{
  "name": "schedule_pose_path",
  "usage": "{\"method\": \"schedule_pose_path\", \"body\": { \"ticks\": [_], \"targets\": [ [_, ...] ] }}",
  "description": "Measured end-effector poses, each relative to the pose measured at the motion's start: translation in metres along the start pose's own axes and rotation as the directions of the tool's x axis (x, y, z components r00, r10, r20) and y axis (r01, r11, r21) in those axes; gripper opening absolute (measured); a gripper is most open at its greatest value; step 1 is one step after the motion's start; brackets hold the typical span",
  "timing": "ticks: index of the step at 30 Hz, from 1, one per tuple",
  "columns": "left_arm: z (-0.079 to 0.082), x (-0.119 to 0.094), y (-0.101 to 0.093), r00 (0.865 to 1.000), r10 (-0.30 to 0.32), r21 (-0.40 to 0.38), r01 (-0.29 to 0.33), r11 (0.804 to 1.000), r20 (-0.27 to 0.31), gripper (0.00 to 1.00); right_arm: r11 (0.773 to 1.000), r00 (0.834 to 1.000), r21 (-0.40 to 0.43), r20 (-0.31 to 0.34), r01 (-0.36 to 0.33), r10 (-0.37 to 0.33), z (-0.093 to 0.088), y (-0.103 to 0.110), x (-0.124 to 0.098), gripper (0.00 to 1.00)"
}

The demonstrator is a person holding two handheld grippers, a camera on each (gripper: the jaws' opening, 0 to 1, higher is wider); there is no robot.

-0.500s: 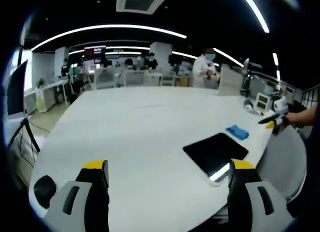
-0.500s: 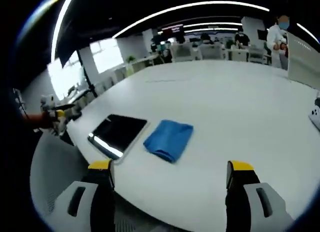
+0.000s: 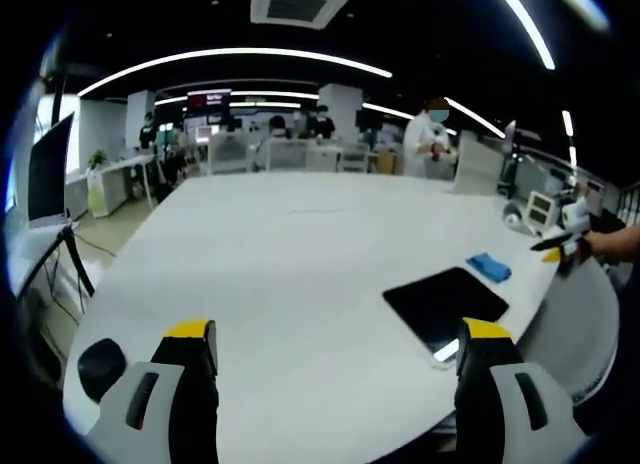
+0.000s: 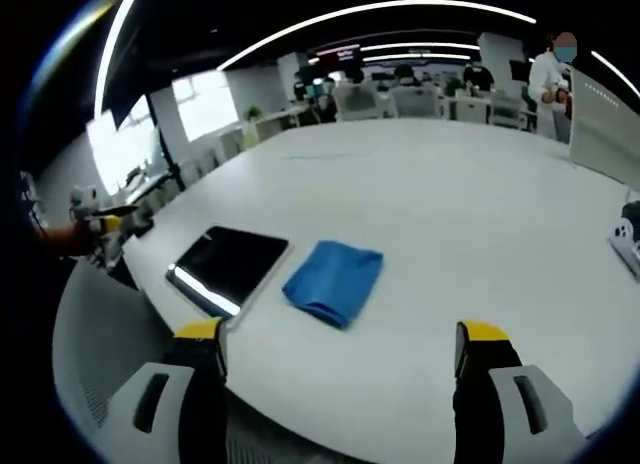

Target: Wipe the mirror surface with the cleaning cloth until all visible marks leave the cleaned area.

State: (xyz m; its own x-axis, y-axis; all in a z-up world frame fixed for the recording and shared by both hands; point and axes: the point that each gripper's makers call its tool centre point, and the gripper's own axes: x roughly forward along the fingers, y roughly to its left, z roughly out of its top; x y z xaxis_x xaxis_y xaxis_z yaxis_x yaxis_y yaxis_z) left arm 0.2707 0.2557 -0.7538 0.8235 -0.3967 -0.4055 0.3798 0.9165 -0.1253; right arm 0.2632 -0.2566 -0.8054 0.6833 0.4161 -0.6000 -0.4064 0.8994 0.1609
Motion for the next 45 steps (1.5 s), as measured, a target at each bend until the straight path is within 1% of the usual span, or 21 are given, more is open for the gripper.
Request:
{"method": "schedule_pose_path", "body": {
  "ticks": [3,5,7,10,13,21,28,38,45],
  "targets": [
    [0.0002,-0.0023,-0.003,1.0,-0.011,-0.015,0.011,1.0,-0.001,1.0,1.0,1.0,-0.012,-0.017,0.003,-0.003,-0.0026,0.003,0.0015,0.92],
    [-0.0004,-0.0024,-0.0011,1.0,-0.008,-0.011,0.008,1.0,-0.002,1.0,1.0,1.0,-0.004,-0.018,0.003,-0.003,-0.0032,0.0029,0.0009,0.91],
    [-0.0015,-0.0029,-0.0007,1.0,-0.002,-0.009,0.002,1.0,-0.003,1.0,1.0,1.0,0.005,-0.013,0.004,-0.004,-0.003,0.0026,0.0007,0.91],
    [-0.004,-0.0037,-0.0019,1.0,0.006,0.006,-0.006,1.0,-0.013,1.0,1.0,1.0,0.015,-0.017,0.013,-0.013,-0.0046,0.0024,-0.001,0.9],
    [-0.0061,-0.0037,-0.0024,1.0,0.003,0.007,-0.003,1.0,-0.021,1.0,1.0,1.0,0.015,-0.021,0.02,-0.02,-0.0054,0.0023,-0.0018,0.91],
    [-0.0079,-0.0007,-0.0035,0.999,-0.007,0.001,0.007,1.0,-0.037,1.0,0.999,0.999,0.004,-0.019,0.043,-0.043,-0.0023,0.0006,-0.0026,0.91],
    [-0.0032,-0.0006,-0.0022,0.999,-0.006,0.018,0.007,1.0,-0.034,1.0,0.999,0.999,0.006,-0.023,0.042,-0.041,-0.0027,0.0028,-0.0016,0.91],
    [-0.0064,-0.0023,-0.0031,0.998,-0.026,0.032,0.028,0.999,-0.05,1.0,0.999,0.999,-0.003,-0.032,0.032,-0.032,-0.0005,0.0032,0.0005,0.9],
    [-0.0048,-0.0019,-0.0042,0.999,-0.031,0.05,0.033,0.998,-0.044,1.0,0.999,0.999,-0.008,-0.033,0.032,-0.032,0.0032,0.0032,0.0012,0.89]
  ]
}}
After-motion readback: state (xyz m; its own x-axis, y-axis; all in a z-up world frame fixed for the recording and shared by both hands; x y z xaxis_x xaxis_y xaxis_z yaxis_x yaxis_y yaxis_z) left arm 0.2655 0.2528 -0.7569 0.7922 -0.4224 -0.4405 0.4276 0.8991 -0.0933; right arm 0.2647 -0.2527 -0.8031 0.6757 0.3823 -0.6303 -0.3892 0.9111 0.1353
